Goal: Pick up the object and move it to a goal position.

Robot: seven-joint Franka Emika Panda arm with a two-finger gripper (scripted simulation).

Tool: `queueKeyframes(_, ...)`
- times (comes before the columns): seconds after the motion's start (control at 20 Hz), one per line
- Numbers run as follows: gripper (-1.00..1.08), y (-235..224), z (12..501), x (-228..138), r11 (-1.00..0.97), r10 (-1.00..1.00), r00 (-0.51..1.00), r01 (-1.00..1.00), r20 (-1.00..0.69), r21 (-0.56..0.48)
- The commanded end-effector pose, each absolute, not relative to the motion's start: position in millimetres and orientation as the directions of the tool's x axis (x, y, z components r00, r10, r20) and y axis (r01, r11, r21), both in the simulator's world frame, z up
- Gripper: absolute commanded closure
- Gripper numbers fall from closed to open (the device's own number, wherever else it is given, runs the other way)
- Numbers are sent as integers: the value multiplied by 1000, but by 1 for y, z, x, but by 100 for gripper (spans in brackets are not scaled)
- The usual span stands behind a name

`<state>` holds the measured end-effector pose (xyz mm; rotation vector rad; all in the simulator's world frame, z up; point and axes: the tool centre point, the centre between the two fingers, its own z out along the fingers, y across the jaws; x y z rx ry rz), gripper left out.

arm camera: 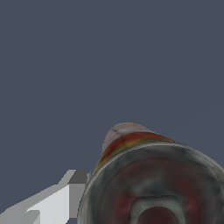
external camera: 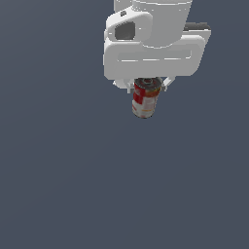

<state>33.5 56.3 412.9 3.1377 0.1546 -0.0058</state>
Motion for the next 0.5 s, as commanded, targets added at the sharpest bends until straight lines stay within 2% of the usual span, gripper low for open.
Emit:
queueKeyframes(0.0,108,59,428,38,-995,98,995,98,0,0)
queueKeyframes(0.45,108,68,466,53,-995,98,995,98,0,0)
